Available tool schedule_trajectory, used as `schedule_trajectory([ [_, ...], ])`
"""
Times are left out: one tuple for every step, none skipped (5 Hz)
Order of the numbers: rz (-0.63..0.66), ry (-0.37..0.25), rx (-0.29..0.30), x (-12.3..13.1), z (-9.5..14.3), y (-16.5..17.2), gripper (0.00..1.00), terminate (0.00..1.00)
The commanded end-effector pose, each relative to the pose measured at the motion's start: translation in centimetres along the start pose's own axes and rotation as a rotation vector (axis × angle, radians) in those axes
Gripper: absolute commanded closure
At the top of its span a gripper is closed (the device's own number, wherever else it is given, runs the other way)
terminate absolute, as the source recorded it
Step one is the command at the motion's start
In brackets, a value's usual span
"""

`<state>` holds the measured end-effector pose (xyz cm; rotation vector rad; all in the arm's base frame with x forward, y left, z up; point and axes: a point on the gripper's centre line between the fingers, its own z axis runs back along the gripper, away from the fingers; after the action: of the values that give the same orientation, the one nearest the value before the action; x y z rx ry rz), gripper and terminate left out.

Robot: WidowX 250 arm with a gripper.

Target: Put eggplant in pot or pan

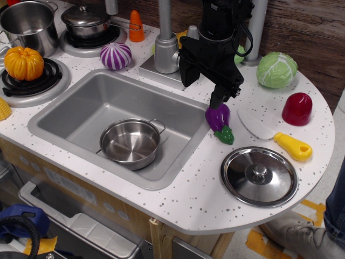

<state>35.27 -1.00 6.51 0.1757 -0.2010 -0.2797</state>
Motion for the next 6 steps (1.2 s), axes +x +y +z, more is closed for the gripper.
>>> schedule_trajectory([
  [0.000, 0.000, 0.000, 0.0, 0.0, 0.0, 0.00, 0.00],
  [0.105, -0.004, 0.022, 1.5, 0.8, -0.4, 0.00, 0.00],
  [0.209, -0.038, 0.010, 3.2, 1.3, -1.0, 0.00, 0.00],
  [0.297, -0.070, -0.007, 4.2, 0.7, -1.4, 0.00, 0.00],
  [0.399, -0.066, -0.005, 4.4, 0.0, -2.1, 0.00, 0.00],
  [0.503, -0.054, -0.020, 4.0, -0.7, -2.1, 0.00, 0.00],
])
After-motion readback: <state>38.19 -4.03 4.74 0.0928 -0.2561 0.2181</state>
